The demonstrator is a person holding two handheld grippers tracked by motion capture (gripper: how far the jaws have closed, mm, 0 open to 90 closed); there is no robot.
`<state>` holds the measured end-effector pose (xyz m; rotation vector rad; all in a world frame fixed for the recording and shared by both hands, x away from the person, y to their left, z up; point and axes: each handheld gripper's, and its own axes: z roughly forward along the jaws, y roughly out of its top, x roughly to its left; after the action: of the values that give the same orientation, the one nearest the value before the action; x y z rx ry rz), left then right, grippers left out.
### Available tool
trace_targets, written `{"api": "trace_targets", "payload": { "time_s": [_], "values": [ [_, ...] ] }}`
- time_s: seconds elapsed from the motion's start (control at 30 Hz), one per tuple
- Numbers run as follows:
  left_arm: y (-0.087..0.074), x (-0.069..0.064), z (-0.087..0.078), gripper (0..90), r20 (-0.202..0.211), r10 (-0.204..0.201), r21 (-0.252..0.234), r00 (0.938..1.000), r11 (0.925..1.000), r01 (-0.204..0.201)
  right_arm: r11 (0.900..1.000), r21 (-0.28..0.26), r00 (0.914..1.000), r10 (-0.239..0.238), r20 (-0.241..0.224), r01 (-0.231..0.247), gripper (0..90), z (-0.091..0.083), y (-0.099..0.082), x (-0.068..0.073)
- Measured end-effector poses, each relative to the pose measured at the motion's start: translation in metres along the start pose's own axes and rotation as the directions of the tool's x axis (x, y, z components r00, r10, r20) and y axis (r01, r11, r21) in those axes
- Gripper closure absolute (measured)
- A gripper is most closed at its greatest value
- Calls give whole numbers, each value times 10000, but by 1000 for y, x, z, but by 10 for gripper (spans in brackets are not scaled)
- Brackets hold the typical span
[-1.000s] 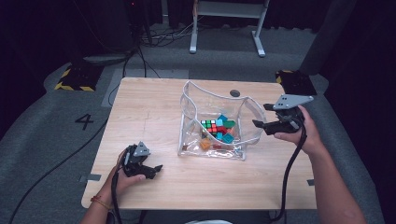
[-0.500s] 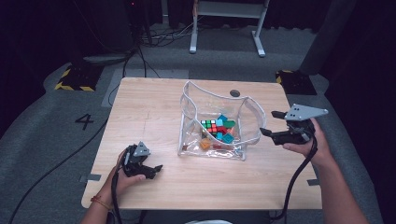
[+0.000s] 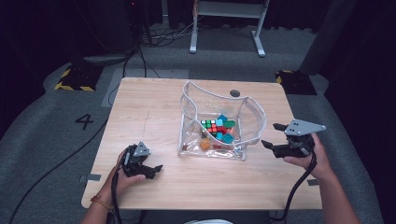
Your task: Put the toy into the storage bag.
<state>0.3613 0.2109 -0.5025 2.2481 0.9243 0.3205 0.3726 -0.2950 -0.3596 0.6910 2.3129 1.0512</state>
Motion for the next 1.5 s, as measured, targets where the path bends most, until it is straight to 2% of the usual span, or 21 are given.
{"api": "trace_targets", "payload": {
  "time_s": [0.1,0.3,0.57,1.0,1.03,1.1,1.2,1.5],
  "values": [
    [0,0,0,114,1,3,2,10000,10000,-3,9999,109,10000,-83,47,82,251,2,-6,3],
    [0,0,0,114,3,2,4,10000,10000,-2,9992,376,9999,126,93,-129,249,10,-22,7],
    [0,0,0,114,0,1,1,10000,10000,-1,9967,800,9998,88,179,-102,249,22,-43,11],
    [0,0,0,114,0,1,1,10000,10000,-1,9868,1580,9994,343,79,-351,248,38,-73,12],
    [0,0,0,114,1,-6,-2,10000,10000,6,9853,1641,9988,481,36,-480,248,39,-78,13],
    [0,0,0,114,3,0,0,10000,10000,0,9848,1692,9992,389,111,-402,248,40,-82,12],
    [0,0,0,114,-1,0,0,10000,10000,0,9834,1620,9967,798,165,-814,248,40,-88,13],
    [0,0,0,114,1,0,-1,10000,10000,0,9779,1726,9930,1174,119,-1177,248,36,-107,12]
  ]
}}
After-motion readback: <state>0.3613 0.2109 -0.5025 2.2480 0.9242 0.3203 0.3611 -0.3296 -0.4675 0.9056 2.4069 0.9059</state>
